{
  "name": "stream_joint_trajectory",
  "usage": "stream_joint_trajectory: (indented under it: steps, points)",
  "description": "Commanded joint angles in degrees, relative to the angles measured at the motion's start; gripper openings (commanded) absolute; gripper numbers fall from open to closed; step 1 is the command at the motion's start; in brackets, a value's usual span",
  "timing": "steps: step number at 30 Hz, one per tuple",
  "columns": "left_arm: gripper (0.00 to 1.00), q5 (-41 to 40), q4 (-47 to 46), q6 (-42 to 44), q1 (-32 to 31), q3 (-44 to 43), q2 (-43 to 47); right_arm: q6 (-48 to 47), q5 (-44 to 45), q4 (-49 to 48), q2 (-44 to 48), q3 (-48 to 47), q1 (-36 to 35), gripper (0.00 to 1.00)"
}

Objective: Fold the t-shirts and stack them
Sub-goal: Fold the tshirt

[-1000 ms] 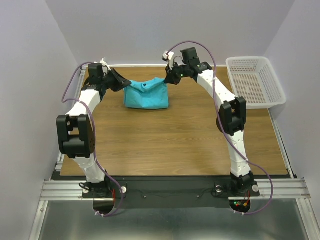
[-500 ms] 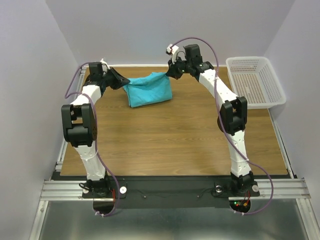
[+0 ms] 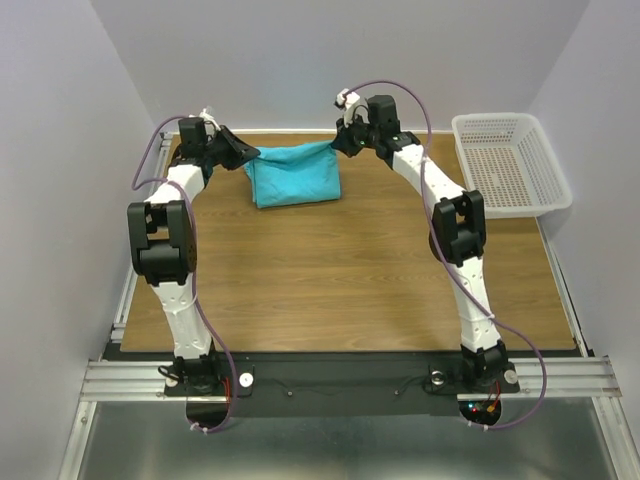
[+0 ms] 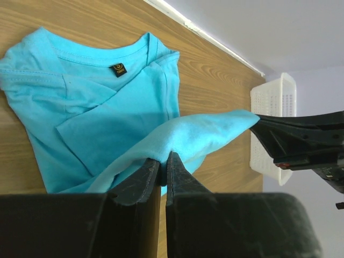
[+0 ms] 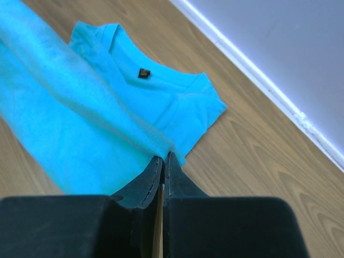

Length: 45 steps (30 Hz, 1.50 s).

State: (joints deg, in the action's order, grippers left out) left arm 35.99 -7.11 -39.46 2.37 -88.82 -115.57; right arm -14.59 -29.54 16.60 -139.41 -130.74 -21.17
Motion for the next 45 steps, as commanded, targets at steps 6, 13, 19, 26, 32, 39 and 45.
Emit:
stream_joint_trajectory:
  steps: [6, 13, 19, 26, 32, 39, 45]
  points:
    - [0.0, -0.7, -4.8, -1.0, 0.7, -3.7, -2.5, 6.1, 9.9, -14.5, -0.9, 0.5, 0.0, 0.01]
    - [0.0, -3.6, -4.3, -1.6, 0.9, -6.8, -4.0, 9.2, 12.4, -20.2, -2.4, 0.9, -0.2, 0.0]
    - [0.0, -5.7, -5.0, -2.0, 1.1, -6.5, -4.3, 10.9, 16.0, -23.1, -4.3, 1.7, -0.6, 0.01]
    - [0.0, -7.1, -6.1, -2.5, 1.1, -8.6, -6.8, 13.2, 23.2, -27.1, -7.2, 0.5, -1.6, 0.01]
    - [0.0, -6.9, -8.0, -3.0, 1.3, -11.6, -9.2, 14.4, 28.9, -29.7, -9.7, -2.2, -2.4, 0.01]
    - [0.0, -7.1, -7.8, -3.3, 1.3, -16.4, -13.4, 16.5, 30.7, -31.6, -11.8, -4.0, -2.6, 0.0]
    - [0.0, -7.6, -10.6, -3.8, 1.4, -16.7, -14.3, 17.2, 30.8, -32.7, -13.5, -5.4, -2.6, 0.01]
